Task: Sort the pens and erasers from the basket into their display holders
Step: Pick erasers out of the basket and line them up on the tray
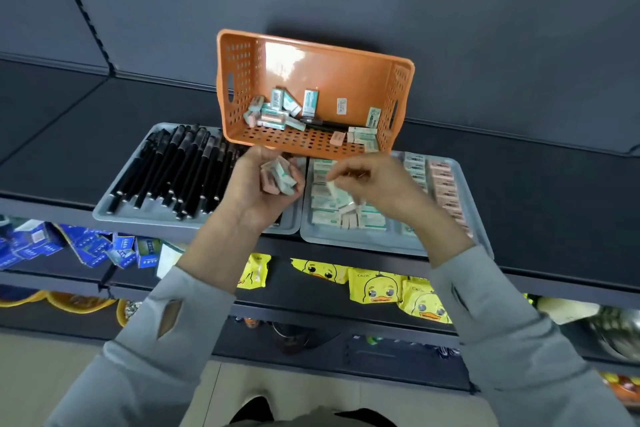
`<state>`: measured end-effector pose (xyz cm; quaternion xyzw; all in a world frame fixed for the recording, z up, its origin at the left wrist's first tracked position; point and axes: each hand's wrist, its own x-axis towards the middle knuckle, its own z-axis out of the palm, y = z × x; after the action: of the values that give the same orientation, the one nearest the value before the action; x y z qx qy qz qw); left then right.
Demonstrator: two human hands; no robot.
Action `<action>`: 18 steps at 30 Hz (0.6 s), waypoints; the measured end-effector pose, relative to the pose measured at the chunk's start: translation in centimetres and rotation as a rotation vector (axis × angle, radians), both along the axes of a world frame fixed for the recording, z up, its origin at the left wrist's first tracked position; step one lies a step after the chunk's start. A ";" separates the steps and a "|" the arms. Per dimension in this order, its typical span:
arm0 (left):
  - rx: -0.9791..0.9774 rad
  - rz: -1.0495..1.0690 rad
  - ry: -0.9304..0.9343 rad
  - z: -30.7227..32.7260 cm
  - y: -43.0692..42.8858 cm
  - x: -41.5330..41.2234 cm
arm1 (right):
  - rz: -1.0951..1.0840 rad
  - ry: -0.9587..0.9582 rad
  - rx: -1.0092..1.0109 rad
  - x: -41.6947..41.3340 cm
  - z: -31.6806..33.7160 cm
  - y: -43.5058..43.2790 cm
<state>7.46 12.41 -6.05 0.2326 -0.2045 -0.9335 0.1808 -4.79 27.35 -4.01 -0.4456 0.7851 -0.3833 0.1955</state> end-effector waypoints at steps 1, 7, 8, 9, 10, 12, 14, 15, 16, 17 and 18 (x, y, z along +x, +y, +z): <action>0.042 0.028 0.016 0.1 0.1 0.1 | 0.070 0.087 0.034 0.3 -0.4 -0.4; 0.140 0.059 0.073 0.5 -0.3 0.5 | 0.205 0.277 0.073 0.8 -2.4 -0.5; 0.134 0.061 0.068 0.6 -0.2 0.4 | 0.223 0.292 0.070 0.8 -2.4 -0.4; 0.122 0.062 0.059 0.7 -0.1 0.4 | 0.246 0.309 0.076 0.7 -2.5 -0.3; 0.103 0.061 0.050 0.7 -0.1 0.3 | 0.258 0.326 0.085 0.6 -2.5 -0.3; 0.054 0.048 0.036 0.4 0.2 0.1 | 0.252 0.354 0.077 0.4 -2.7 -0.3; 0.020 0.037 0.033 0.1 0.4 -0.1 | 0.220 0.354 0.038 0.5 -3.0 -0.5; 0.013 0.030 0.037 0.0 0.5 -0.2 | 0.186 0.332 0.010 0.6 -3.0 -0.5; 0.007 0.027 0.036 0.0 0.6 -0.3 | 0.131 0.280 -0.041 0.8 -2.8 -0.6; -0.001 0.020 0.037 0.0 0.7 -0.4 | 0.052 0.193 -0.110 0.9 -2.5 -0.7; -0.015 0.011 0.036 0.0 0.8 -0.5 | -0.030 0.084 -0.185 0.9 -2.0 -0.7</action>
<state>7.01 13.16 -6.05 0.2157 -0.2068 -0.9349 0.1914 -3.87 26.60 -5.99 -0.4657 0.7604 -0.4378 0.1149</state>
